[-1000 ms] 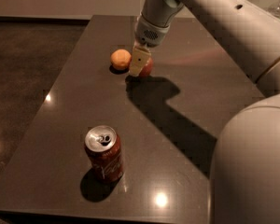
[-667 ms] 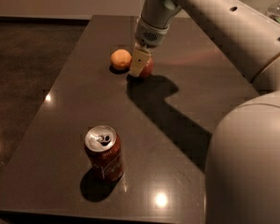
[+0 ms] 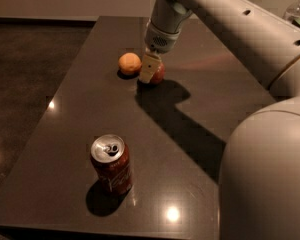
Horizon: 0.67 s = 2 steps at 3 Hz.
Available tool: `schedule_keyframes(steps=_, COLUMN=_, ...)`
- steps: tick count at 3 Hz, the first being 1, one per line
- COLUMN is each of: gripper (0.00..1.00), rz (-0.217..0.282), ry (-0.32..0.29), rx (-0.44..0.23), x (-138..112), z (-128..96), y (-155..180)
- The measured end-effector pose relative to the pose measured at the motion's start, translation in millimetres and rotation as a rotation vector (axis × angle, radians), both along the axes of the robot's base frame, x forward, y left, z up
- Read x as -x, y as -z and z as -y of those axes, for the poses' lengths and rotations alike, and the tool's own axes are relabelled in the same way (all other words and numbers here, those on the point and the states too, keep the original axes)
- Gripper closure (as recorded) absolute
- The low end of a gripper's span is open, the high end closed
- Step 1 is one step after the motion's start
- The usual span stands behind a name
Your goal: Move apple near orange
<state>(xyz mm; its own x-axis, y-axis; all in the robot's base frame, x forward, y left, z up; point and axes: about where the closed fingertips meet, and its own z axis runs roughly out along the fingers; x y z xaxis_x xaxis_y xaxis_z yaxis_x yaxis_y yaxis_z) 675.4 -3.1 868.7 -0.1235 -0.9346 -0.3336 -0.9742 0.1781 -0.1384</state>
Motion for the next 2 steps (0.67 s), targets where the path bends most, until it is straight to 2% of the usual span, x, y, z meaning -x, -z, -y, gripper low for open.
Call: schedule_keyframes(steps=2, gripper=0.06, rz=-0.004, ry=-0.003, rx=0.001, x=-0.9, z=-2.7, y=4.8)
